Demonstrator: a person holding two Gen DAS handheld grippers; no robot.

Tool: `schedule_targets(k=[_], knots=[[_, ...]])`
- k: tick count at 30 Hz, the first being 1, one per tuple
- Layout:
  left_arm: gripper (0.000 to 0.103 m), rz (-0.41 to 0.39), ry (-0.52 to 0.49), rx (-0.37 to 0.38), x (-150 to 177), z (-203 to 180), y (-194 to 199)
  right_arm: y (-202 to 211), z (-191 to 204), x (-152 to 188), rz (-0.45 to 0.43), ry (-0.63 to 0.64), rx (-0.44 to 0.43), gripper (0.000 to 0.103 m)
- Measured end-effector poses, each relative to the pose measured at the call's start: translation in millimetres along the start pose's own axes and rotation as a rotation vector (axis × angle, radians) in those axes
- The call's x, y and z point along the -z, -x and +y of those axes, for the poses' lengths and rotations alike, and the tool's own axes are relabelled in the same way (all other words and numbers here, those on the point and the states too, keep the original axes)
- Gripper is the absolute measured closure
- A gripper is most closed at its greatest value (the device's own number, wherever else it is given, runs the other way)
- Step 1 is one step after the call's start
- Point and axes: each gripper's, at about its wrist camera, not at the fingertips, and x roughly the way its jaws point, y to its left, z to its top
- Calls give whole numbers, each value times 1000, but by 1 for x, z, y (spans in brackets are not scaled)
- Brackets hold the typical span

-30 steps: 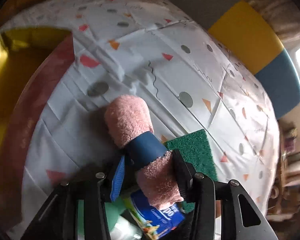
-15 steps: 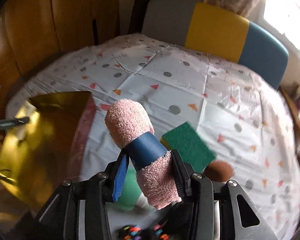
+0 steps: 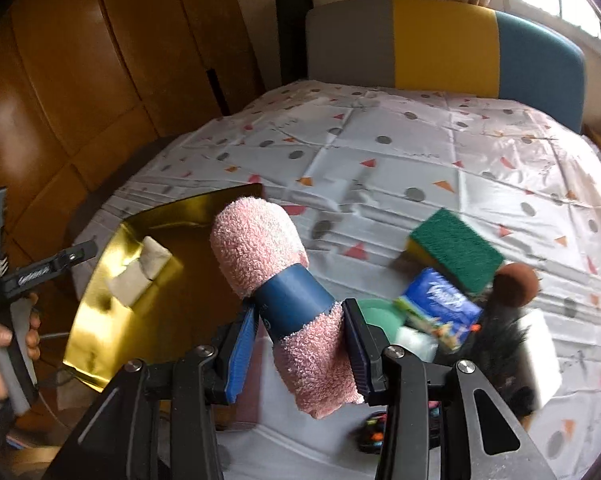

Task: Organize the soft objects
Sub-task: 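Carry the pink towel roll into the tray beside the bandage and open the right tool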

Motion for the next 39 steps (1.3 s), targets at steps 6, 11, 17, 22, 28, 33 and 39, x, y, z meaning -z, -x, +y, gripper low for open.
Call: schedule_targets(k=[6,11,17,22,28,33,39], knots=[[22,-132,-41,-33,23,6,53,-2,26,10,-2,-13,-58,60],[22,-145,5,-24,45,5,70,-3,51,15,7,-7,-111,60],[22,-134,14,-39,58,1,71,-22,84,19,76,62,-120,60],[22,-136,1,-48,63,5,73,-47,93,14,133,57,-95,60],[22,-122,20,-43,65,14,70,-80,96,2,190,1,-43,60],[22,-114,48,-41,69,24,67,-114,105,-4,252,-39,-3,60],[22,-105,86,-62,71,39,65,-157,137,-17,314,-56,-42,59]])
